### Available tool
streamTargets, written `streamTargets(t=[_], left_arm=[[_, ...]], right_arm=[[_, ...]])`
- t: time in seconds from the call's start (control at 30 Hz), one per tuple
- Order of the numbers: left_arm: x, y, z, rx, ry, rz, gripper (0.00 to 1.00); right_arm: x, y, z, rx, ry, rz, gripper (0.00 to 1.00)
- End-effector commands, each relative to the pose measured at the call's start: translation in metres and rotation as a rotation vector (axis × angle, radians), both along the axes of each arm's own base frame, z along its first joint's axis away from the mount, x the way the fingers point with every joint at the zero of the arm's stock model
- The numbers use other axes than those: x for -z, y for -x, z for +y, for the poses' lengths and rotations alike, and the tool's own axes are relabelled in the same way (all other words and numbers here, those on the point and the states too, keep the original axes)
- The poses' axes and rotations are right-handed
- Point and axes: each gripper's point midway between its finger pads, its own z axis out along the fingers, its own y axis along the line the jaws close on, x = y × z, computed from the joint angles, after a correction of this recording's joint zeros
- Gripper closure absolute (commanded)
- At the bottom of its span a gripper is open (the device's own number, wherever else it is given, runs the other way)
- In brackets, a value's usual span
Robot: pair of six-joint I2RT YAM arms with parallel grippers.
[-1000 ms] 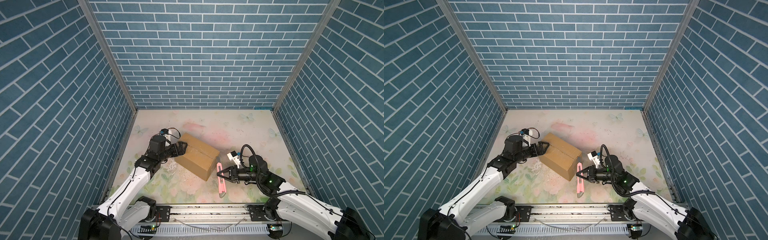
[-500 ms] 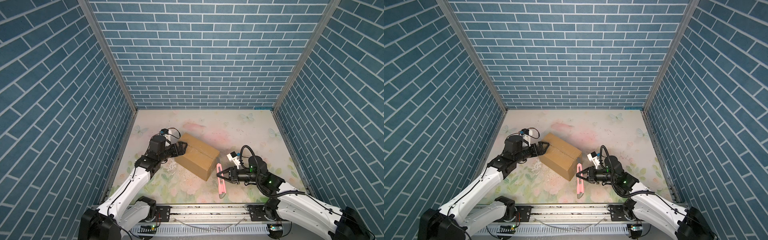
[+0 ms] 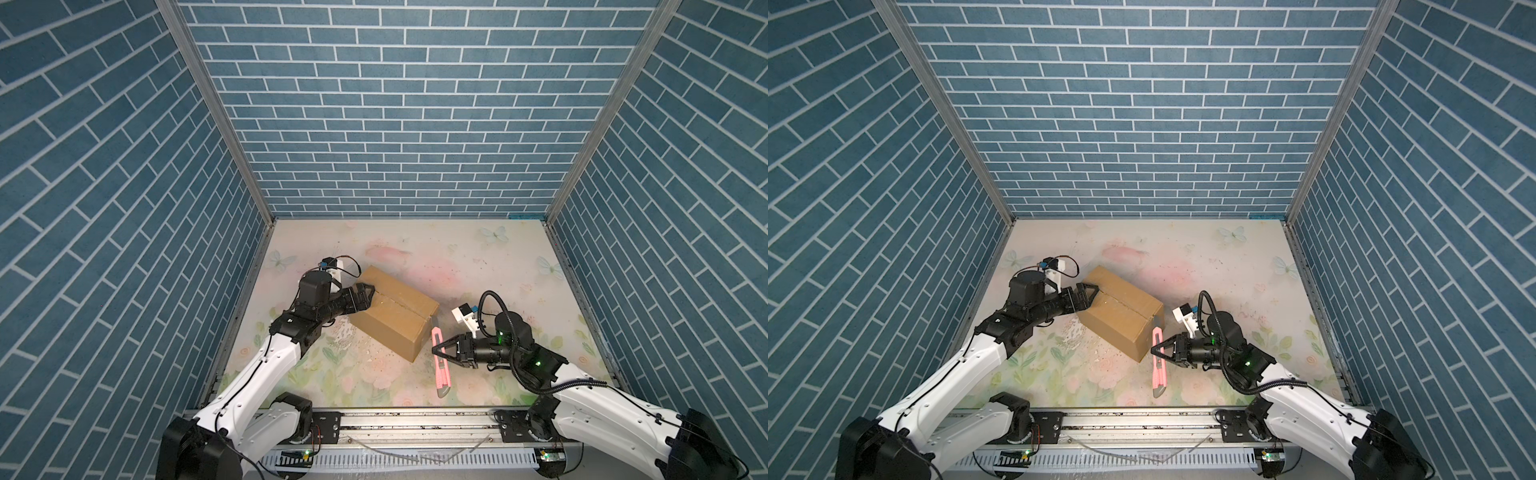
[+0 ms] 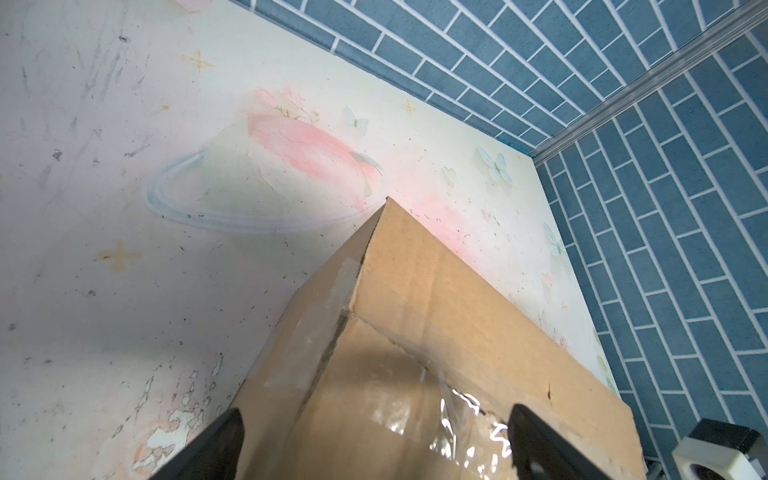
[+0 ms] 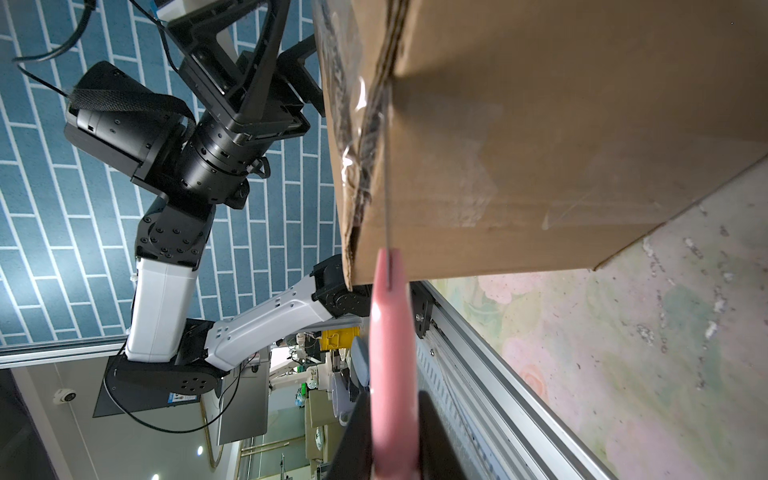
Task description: Unpack the express box
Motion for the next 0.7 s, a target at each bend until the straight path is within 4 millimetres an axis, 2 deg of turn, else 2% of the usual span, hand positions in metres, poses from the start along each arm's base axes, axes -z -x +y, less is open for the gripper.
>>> streamTargets(t=[0.0,0.33,0.67], left_arm=[[0.000,0.001,-0.001,0.005,0.002,-0.014,0.00],[-0.001,0.002,-0.001,0.008,0.004,-0.015,0.00],[0.004,0.002,-0.004,0.010,0.011,-0.013,0.00]], right_arm=[[0.000,0.001,0.001,0.007,-0.013,0.005,1.00],[-0.004,-0.002,0.007,-0.005,-0.030,-0.007,1.00],[-0.022,0.002,0.014,-0.034,-0.092,-0.035,1.00]])
